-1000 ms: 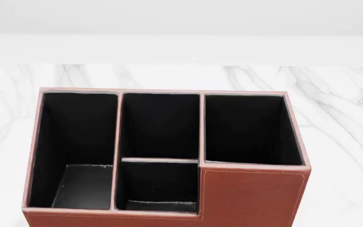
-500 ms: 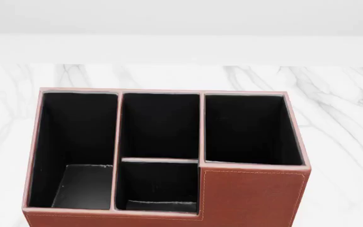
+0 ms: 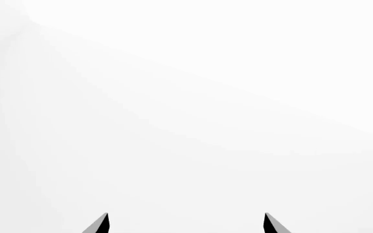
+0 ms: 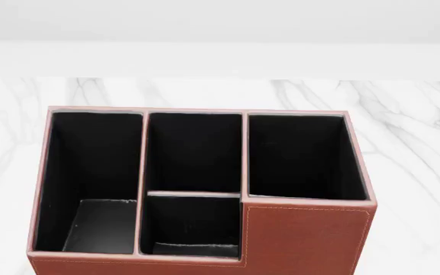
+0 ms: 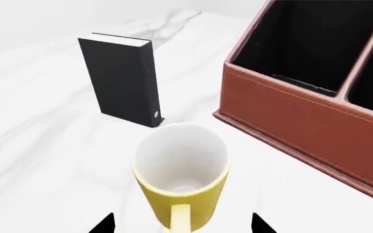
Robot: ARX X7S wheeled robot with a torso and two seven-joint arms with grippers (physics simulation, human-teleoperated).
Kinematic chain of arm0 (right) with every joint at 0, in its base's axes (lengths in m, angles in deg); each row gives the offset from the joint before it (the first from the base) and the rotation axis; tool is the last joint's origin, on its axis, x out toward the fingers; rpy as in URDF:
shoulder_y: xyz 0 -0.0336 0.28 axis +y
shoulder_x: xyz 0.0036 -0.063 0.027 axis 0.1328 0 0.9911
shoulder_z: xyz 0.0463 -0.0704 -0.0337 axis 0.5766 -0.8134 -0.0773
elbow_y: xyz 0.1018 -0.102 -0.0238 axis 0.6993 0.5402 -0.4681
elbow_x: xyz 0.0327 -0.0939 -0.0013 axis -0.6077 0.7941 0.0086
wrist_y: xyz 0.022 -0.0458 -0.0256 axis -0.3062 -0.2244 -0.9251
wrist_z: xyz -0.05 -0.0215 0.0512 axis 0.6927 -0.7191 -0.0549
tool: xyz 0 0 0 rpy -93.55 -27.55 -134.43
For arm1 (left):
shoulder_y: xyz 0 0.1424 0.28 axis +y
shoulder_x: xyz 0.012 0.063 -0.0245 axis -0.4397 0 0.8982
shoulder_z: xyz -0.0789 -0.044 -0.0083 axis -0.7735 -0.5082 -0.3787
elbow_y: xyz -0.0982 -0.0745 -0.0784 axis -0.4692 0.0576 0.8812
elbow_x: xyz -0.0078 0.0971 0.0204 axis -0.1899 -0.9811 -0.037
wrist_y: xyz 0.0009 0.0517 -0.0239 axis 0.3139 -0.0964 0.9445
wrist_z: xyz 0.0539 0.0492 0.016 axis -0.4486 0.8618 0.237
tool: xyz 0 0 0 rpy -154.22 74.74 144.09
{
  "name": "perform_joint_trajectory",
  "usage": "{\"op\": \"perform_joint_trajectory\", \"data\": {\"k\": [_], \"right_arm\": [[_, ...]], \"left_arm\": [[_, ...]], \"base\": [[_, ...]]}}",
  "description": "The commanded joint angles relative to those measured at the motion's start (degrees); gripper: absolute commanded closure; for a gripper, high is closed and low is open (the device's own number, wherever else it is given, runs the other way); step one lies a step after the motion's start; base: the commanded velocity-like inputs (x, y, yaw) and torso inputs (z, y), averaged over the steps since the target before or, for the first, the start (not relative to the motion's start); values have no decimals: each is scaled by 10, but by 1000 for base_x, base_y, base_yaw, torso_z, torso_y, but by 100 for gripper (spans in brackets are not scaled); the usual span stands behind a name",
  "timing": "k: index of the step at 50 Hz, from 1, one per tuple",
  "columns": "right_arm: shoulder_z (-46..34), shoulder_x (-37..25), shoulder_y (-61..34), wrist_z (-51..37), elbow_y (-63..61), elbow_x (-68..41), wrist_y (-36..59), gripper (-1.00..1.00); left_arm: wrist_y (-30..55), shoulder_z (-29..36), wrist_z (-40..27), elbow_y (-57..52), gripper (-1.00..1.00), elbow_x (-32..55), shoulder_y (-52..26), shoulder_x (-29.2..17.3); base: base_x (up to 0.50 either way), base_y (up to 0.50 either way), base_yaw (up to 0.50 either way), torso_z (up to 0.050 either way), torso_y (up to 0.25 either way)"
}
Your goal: Pick up the yellow and white mug and place it to the right of the caddy.
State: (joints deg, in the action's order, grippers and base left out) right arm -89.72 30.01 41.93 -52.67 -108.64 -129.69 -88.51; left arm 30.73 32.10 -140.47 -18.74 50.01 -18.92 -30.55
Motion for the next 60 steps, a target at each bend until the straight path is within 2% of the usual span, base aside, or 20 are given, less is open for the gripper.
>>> {"op": "perform_joint_trajectory", "data": {"k": [1, 36, 60], "right_arm": [[7, 6, 7, 25, 38, -15, -9, -100], [24, 47, 31, 112, 160, -46, -26, -100], [19, 71, 51, 153, 220, -1, -54, -100]], "left_arm": [[-1, 1, 0, 0, -100, -1, 0, 0], [-1, -2, 3, 0, -100, 4, 0, 0], [-3, 2, 4, 0, -100, -1, 0, 0]], "base": [[0, 0, 0, 0, 0], [0, 0, 0, 0, 0], [0, 0, 0, 0, 0]]}}
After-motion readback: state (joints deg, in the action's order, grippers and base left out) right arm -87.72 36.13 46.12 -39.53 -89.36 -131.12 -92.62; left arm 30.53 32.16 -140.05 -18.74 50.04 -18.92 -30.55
